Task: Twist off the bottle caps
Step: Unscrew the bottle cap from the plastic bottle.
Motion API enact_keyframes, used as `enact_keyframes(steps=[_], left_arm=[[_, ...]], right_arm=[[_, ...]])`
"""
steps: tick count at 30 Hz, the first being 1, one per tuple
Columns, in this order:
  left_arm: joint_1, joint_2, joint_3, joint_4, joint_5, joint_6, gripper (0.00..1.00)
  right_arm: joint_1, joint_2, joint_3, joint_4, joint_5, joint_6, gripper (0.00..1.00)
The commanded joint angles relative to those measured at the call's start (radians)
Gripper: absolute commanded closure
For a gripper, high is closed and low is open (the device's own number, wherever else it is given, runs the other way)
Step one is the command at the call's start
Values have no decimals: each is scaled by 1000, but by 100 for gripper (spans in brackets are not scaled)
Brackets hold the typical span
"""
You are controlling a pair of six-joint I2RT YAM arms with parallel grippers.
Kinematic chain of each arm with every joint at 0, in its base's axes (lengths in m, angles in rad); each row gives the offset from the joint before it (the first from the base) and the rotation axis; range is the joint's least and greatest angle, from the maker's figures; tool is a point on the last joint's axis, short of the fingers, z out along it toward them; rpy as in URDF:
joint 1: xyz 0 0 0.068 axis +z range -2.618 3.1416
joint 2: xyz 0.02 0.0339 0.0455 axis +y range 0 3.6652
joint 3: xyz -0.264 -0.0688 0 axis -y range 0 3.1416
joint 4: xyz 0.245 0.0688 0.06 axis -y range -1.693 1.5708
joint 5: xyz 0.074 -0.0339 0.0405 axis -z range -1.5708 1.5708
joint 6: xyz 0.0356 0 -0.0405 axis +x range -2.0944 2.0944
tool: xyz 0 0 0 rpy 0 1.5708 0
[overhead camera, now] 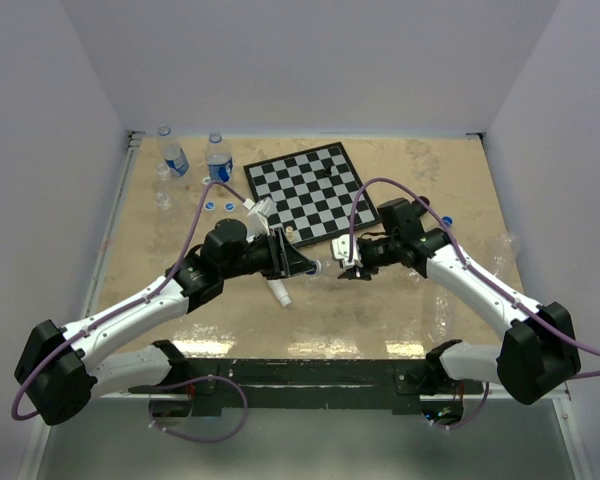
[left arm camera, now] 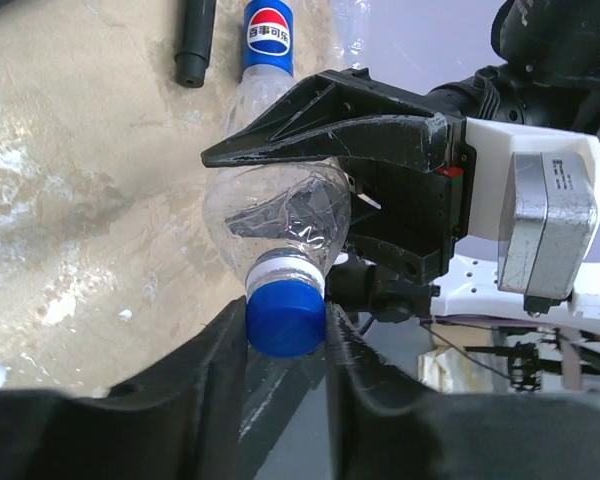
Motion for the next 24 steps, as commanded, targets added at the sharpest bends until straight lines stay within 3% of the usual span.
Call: enact_keyframes(steps=[1,5,8,14,16,20,24], left_arm=[[7,-34,46,35,-78,81,53],[9,-94,17,35,-95,180,29],[9,-152,-11,59,-67,376,17],[3,-264,-91,14,220,1271,13],[-16,-275,-130,41,269,1462,12],[-43,-196,-126,93,316,1572,14],[-46,-122,-103,110,282,1578,21]], right_arm=[[12,-3,8,-30,-14,-3,94],[12,0,8,-31,-14,-3,95],[12,1,8,-30,-14,-3,95],[12,3,5,-28,-9,-6,95],[12,9,2,-24,-4,-7,95],[12,28,5,-18,6,5,95],[13,29,0,-2,8,20,94]])
